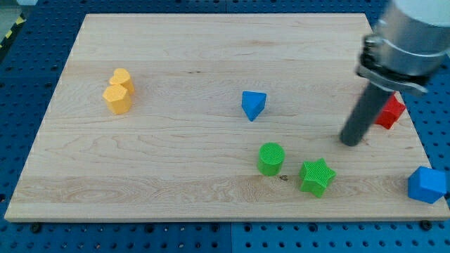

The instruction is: Slide the blue triangle towards the green star

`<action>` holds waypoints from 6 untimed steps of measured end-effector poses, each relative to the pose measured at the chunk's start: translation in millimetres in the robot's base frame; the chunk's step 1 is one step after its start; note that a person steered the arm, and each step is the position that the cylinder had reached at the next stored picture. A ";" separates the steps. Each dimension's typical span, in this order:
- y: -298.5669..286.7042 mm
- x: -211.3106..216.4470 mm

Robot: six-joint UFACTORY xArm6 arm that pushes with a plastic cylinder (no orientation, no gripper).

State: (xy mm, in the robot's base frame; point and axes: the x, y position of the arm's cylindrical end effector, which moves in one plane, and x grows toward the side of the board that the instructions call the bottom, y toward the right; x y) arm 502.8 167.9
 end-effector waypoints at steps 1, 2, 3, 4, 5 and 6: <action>-56.2 -5.1; -108.5 -5.1; -156.7 -19.0; -168.7 -65.7; -144.8 -83.2; -73.9 -50.4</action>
